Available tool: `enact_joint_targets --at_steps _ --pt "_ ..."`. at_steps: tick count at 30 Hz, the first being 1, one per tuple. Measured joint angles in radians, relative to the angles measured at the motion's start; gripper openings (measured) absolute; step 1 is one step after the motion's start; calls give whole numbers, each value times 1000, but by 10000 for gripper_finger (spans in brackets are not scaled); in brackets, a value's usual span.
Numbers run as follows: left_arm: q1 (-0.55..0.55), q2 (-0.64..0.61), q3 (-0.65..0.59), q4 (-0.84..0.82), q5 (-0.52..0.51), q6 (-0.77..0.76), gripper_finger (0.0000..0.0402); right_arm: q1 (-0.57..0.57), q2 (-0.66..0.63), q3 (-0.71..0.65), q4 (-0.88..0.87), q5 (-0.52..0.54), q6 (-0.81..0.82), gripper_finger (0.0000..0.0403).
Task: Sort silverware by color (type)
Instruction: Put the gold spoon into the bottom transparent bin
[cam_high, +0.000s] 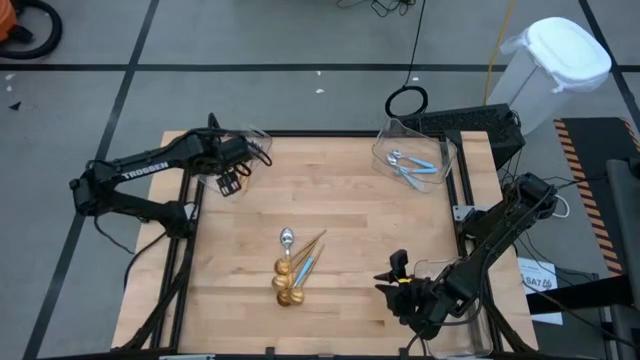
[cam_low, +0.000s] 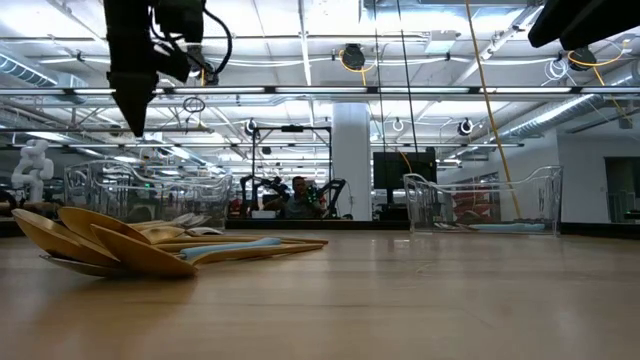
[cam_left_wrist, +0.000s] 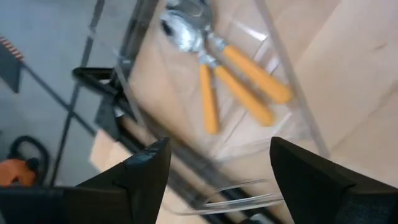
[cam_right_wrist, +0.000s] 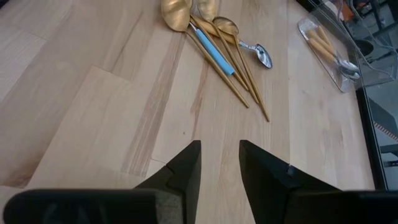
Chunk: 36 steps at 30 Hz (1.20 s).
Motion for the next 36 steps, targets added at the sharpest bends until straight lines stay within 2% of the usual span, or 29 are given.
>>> enact_joint_targets --at_steps 7,12,15,22,26,30,36 --pt "-128 0 5 12 61 -248 271 1 0 0 -1 -7 18 102" --pt "-308 0 5 24 80 -424 271 1 1 0 -1 -31 27 102" --pt "-436 5 5 84 70 -531 271 1 1 0 -1 -31 43 102" --pt "-754 53 6 280 -81 -687 271 1 1 0 0 -31 77 102" --pt "-882 123 6 352 -192 -729 271 1 1 0 14 -31 81 102" --pt "-951 220 5 422 -298 -777 271 1 1 0 56 -31 76 102" --pt "-985 382 5 563 -320 -790 271 0 1 0 84 -31 71 102"
